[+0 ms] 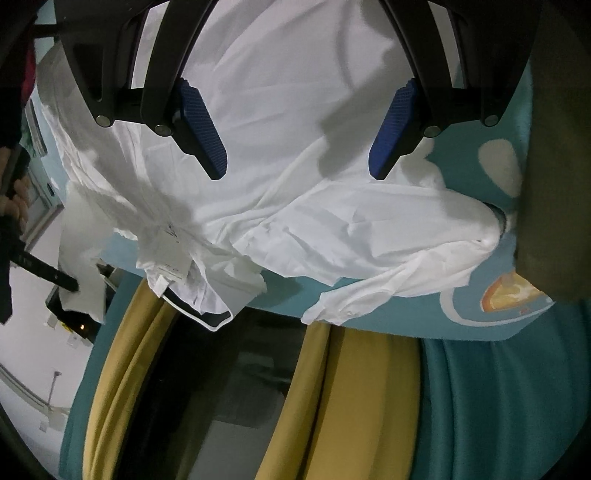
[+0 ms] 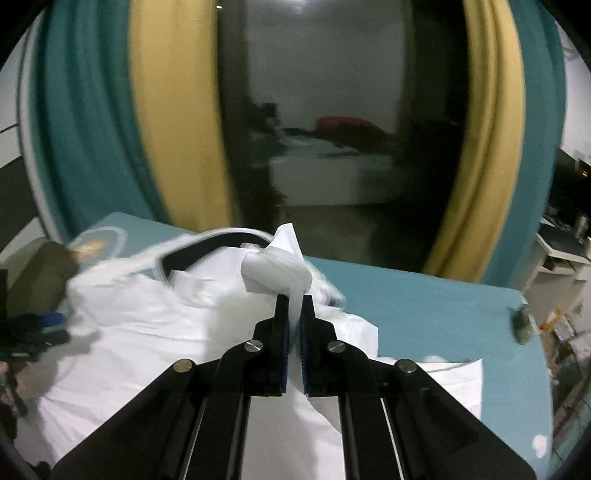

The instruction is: Fold large clothes

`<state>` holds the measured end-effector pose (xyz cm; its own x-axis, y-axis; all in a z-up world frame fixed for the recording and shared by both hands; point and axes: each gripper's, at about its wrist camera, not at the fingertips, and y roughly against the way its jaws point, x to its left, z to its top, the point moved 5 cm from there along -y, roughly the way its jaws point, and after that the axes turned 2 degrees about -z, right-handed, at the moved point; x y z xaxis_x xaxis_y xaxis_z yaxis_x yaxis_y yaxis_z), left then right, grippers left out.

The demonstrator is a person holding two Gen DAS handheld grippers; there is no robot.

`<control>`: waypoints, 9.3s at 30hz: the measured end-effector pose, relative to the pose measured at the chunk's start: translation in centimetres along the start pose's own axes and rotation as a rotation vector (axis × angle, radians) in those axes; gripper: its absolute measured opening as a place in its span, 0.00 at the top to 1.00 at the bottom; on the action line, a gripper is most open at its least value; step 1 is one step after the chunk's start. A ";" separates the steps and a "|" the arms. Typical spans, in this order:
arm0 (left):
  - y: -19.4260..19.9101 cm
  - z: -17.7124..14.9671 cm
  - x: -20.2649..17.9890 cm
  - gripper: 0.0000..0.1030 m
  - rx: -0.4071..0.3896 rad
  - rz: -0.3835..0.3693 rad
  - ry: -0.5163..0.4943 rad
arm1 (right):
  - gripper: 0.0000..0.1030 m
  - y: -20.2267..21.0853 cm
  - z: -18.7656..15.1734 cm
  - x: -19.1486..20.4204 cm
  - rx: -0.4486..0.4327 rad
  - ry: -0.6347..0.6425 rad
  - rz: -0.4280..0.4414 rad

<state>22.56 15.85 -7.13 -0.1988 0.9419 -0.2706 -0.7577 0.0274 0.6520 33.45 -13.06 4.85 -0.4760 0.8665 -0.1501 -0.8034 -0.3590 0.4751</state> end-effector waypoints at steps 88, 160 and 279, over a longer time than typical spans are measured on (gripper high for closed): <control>-1.4 14.1 -17.4 0.97 -0.101 -0.289 -0.331 | 0.39 10.2 -17.9 -7.9 0.073 -0.398 -0.045; -7.6 0.2 -4.3 0.57 0.182 -0.089 -0.254 | 0.82 1.1 -16.0 -8.0 0.203 -0.169 -0.145; -17.2 7.0 -10.5 0.81 -0.035 -0.076 -0.867 | 0.87 -14.3 -7.5 0.1 -0.021 0.763 -0.219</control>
<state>42.03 7.86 -10.62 0.3855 0.8610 0.3318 -0.7711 0.1032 0.6283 42.19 -10.44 -8.41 -0.4143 0.4438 -0.7946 -0.9099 -0.2211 0.3509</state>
